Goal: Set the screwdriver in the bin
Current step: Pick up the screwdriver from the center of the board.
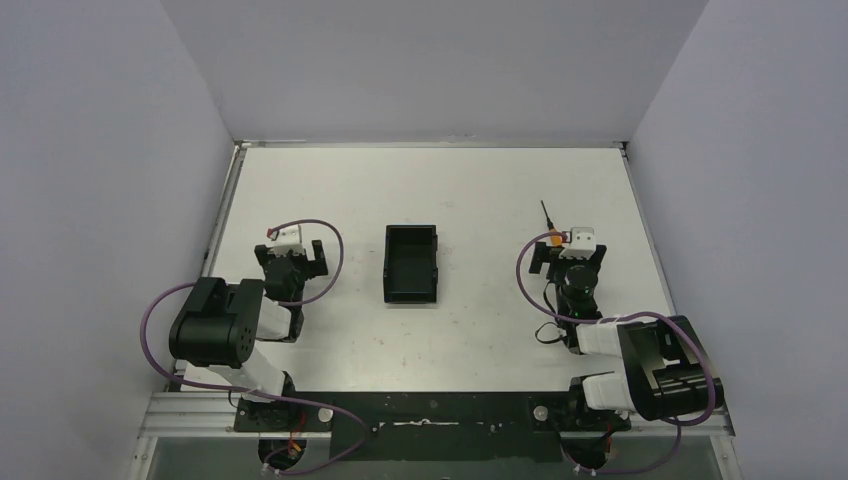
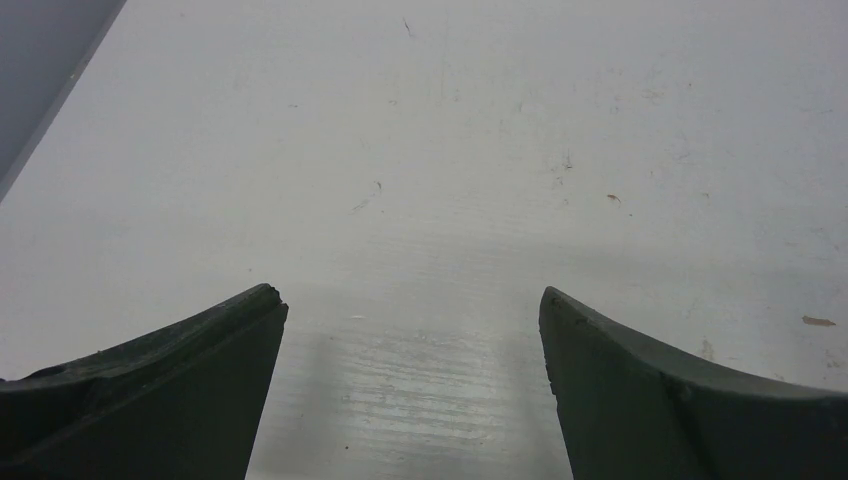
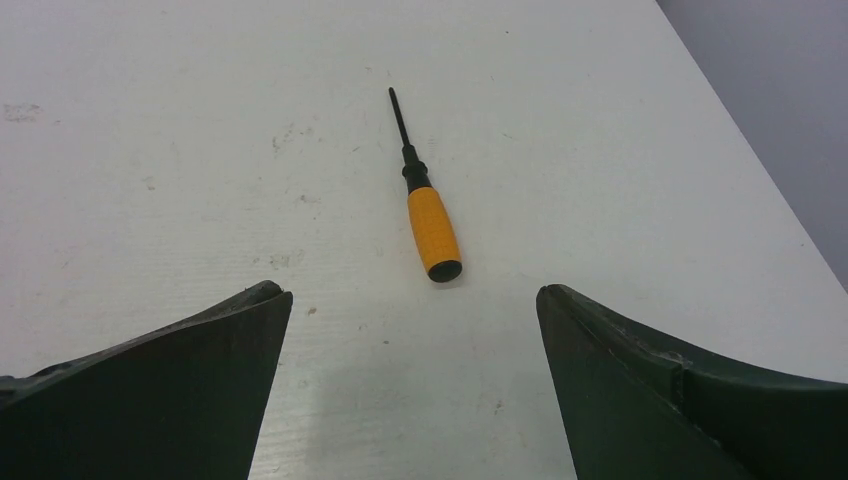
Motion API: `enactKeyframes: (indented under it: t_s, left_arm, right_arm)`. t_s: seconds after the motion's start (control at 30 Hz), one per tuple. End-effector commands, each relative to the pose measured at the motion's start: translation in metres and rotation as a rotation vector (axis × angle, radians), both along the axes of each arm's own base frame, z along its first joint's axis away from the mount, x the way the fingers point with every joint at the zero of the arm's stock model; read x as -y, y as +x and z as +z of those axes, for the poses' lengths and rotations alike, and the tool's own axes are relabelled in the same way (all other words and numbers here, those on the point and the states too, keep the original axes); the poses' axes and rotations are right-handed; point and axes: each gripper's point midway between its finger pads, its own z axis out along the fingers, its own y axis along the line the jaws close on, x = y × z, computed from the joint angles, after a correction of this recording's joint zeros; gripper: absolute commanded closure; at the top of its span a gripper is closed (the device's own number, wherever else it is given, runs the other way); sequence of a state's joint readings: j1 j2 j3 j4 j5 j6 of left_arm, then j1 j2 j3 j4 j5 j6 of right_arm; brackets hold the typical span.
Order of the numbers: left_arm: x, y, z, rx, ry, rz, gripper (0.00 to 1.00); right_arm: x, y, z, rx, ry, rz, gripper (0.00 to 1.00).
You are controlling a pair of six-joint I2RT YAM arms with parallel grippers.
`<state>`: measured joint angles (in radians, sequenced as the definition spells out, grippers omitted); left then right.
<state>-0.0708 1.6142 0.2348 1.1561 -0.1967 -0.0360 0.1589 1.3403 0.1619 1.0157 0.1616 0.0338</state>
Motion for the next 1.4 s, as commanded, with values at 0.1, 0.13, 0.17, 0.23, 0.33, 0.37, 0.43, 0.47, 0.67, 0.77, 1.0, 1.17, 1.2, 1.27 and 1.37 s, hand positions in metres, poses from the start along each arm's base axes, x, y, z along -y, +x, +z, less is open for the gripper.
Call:
enactKeyframes:
  t_s: [0.1, 0.13, 0.17, 0.23, 0.33, 0.37, 0.43, 0.47, 0.67, 0.77, 1.0, 1.17, 1.2, 1.27, 1.37]
  left_arm:
    - [0.003, 0.011, 0.02, 0.075, -0.001, -0.012, 0.03]
    - [0.003, 0.011, 0.02, 0.076, -0.001, -0.012, 0.03]
    - [0.003, 0.011, 0.02, 0.075, -0.001, -0.012, 0.03]
    - [0.003, 0.011, 0.02, 0.074, 0.0, -0.012, 0.03]
    - [0.003, 0.011, 0.021, 0.076, -0.001, -0.012, 0.03]
    - [0.003, 0.011, 0.02, 0.076, -0.001, -0.012, 0.03]
    - [0.003, 0.011, 0.02, 0.075, -0.001, -0.012, 0.03]
    - [0.003, 0.011, 0.02, 0.074, 0.0, -0.012, 0.03]
    - [0.003, 0.011, 0.02, 0.075, -0.001, -0.012, 0.03]
    - [0.003, 0.011, 0.02, 0.075, -0.001, -0.012, 0.03]
    - [0.003, 0.011, 0.02, 0.075, -0.001, -0.012, 0.03]
    - [0.003, 0.011, 0.02, 0.075, -0.001, -0.012, 0.03]
    - [0.003, 0.011, 0.02, 0.075, -0.002, -0.012, 0.03]
    - [0.003, 0.011, 0.02, 0.075, -0.001, -0.012, 0.03]
    - [0.003, 0.011, 0.021, 0.076, -0.001, -0.012, 0.03]
  right_arm:
    - [0.0, 0.01, 0.015, 0.048, 0.002, -0.016, 0.0]
    - [0.0, 0.011, 0.016, 0.048, 0.002, -0.014, 0.0]
    - [0.0, 0.011, 0.016, 0.048, 0.002, -0.015, 0.0]
    - [0.0, 0.011, 0.016, 0.05, 0.003, -0.016, 0.0]
    - [0.002, 0.011, 0.016, 0.049, 0.015, -0.03, 0.0]
    - [0.003, 0.011, 0.015, 0.048, 0.018, -0.036, 0.0]
    - [0.002, 0.01, 0.016, 0.05, 0.019, -0.03, 0.0]
    - [0.001, 0.01, 0.016, 0.052, 0.016, -0.025, 0.0]
    - [0.0, 0.01, 0.016, 0.053, 0.015, -0.018, 0.0]
    - [-0.001, 0.011, 0.016, 0.047, 0.009, -0.01, 0.0]
    - [-0.006, 0.017, 0.045, 0.05, 0.002, 0.018, 0.0]
    - [-0.009, 0.021, 0.077, 0.054, -0.001, 0.03, 0.0]
    - [-0.01, 0.023, 0.086, 0.065, -0.001, 0.035, 0.0]
    - [-0.012, 0.024, 0.104, 0.077, -0.007, 0.046, 0.0]
    - [-0.013, 0.028, 0.134, 0.096, -0.005, 0.052, 0.0]
